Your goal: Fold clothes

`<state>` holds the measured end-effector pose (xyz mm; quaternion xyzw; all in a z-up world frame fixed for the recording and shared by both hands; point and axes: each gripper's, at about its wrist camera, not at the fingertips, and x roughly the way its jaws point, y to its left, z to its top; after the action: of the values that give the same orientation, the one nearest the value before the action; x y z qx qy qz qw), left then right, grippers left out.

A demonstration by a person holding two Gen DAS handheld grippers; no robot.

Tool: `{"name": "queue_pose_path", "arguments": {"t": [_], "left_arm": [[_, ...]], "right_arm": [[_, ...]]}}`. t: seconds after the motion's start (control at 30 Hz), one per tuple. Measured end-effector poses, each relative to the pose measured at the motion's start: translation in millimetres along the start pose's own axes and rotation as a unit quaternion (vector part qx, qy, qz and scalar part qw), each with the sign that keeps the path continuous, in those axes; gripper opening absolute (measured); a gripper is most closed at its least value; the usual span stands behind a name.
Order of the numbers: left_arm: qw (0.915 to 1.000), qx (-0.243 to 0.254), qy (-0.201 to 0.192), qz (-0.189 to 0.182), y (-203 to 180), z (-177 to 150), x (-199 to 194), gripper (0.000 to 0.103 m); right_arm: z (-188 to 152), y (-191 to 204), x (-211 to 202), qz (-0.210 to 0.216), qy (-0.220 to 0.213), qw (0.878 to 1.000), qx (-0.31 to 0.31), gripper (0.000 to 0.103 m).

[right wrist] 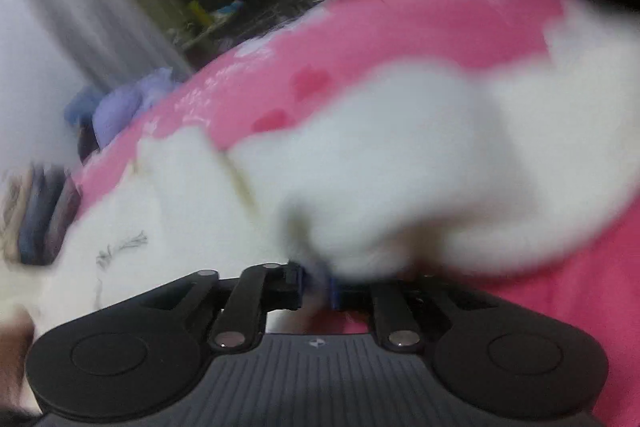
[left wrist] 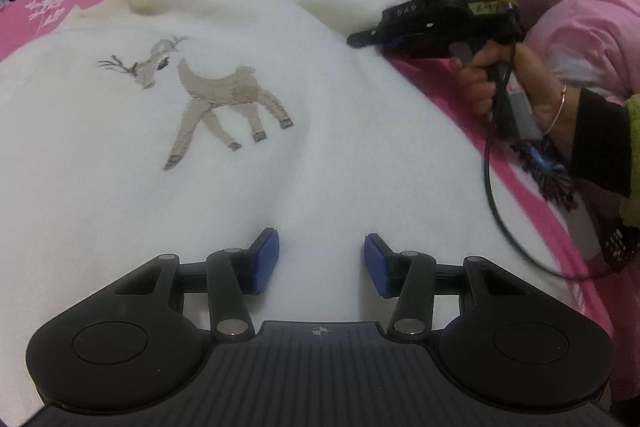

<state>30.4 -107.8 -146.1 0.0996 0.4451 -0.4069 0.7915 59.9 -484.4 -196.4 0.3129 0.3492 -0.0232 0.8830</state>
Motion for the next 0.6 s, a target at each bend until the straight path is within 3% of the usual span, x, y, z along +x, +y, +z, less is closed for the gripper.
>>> {"name": "queue_pose_path", "arguments": {"t": [0.07,0.23,0.33,0.4,0.5,0.6], "left_arm": [[1.0000,0.003,0.001,0.002,2.0,-2.0,-3.0,0.048],[1.0000,0.006,0.006,0.003,6.0,-7.0,-11.6,0.048],[1.0000,0.001,0.008,-0.001,11.1,-10.2,-17.5,0.048],[0.9999,0.004,0.012,0.002,13.1,-12.3,-21.4,0.048],[0.9998,0.008,0.018,0.010,16.3,-15.6,-29.1,0.048],[0.9996,-0.013,0.019,0.017,23.9,-22.2,-36.5,0.048]], "right_arm": [[-1.6,4.1,-3.4,-0.005,0.000,1.000,-0.003,0.012],[7.0,25.4,-35.6,-0.056,0.035,0.997,-0.044,0.038],[9.3,58.5,-53.1,-0.081,0.012,0.991,-0.109,0.038],[6.4,85.8,-58.6,-0.069,0.002,0.984,-0.162,0.038],[-6.7,127.8,-50.8,-0.032,-0.010,0.966,-0.255,0.037],[-16.5,176.3,-38.8,-0.008,-0.023,0.936,-0.351,0.036]]}}
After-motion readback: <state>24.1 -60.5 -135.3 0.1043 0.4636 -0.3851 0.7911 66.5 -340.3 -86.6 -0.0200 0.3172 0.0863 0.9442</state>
